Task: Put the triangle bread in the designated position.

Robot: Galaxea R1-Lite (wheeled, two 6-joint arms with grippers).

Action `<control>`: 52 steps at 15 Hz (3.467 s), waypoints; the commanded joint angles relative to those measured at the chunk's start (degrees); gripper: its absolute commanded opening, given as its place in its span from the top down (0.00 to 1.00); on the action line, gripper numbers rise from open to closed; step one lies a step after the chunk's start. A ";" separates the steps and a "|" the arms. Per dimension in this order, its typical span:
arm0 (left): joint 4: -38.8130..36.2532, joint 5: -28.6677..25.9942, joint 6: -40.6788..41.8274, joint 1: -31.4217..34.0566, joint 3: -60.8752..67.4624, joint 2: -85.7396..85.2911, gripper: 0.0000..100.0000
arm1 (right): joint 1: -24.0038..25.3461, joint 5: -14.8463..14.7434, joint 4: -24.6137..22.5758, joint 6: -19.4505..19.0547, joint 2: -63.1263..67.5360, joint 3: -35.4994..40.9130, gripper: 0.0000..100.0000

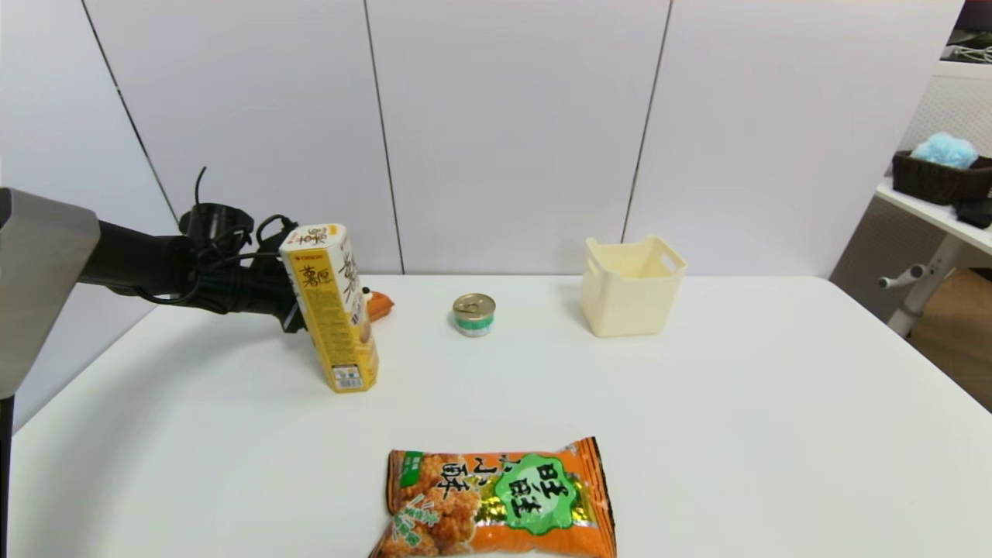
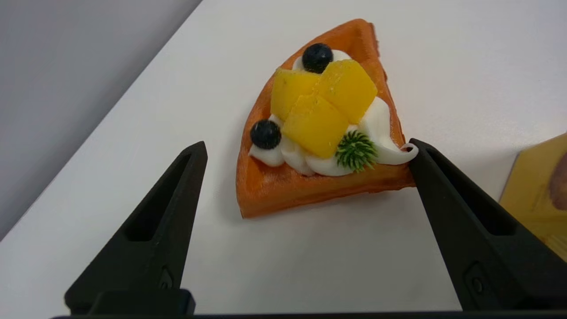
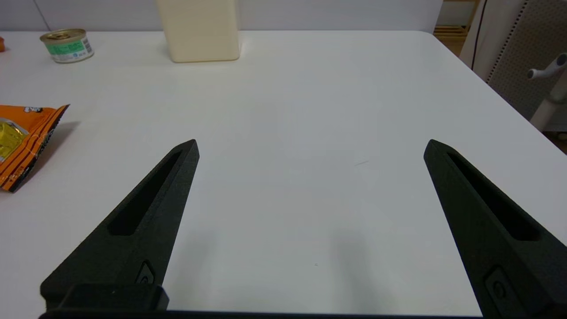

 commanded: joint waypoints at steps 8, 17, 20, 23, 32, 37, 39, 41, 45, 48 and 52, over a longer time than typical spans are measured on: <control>23.28 14.37 -12.21 2.02 2.29 -26.58 0.00 | 0.00 0.01 -0.02 0.13 0.00 0.05 0.00; -11.70 27.03 -32.07 -3.34 53.53 -78.87 0.00 | 0.00 0.01 -0.02 -0.05 0.00 0.05 0.00; -20.31 27.56 -35.33 -3.25 67.86 -91.00 0.00 | 0.00 0.01 -0.02 0.13 0.00 0.05 0.00; -20.05 32.83 -37.35 -3.34 78.05 -103.92 0.00 | 0.00 0.01 -0.02 0.13 0.00 -0.04 0.00; -11.96 41.27 -38.31 -4.48 90.71 -128.44 0.00 | 0.00 0.01 -0.02 0.13 0.00 0.05 0.00; -8.53 37.93 -39.81 -4.48 90.71 -128.44 0.00 | 0.00 0.01 -0.02 0.13 0.00 0.05 0.00; -8.36 38.63 -44.47 -4.48 90.71 -128.44 0.00 | 0.00 0.01 -0.02 0.13 0.00 -0.04 0.00; -8.44 41.88 -49.30 -4.57 90.71 -128.44 0.00 | 0.00 0.01 -0.02 0.13 0.00 0.05 0.00; -8.44 41.97 -49.83 -4.48 90.71 -128.44 0.00 | 0.00 0.01 -0.02 0.13 0.00 -0.04 0.00; -8.44 41.97 -49.83 -4.48 90.71 -128.44 0.00 | 0.00 0.01 -0.02 0.13 0.00 0.05 0.00; -8.44 41.97 -49.83 -4.48 90.71 -128.44 0.00 | -0.09 0.01 -0.10 0.57 0.09 -0.04 0.00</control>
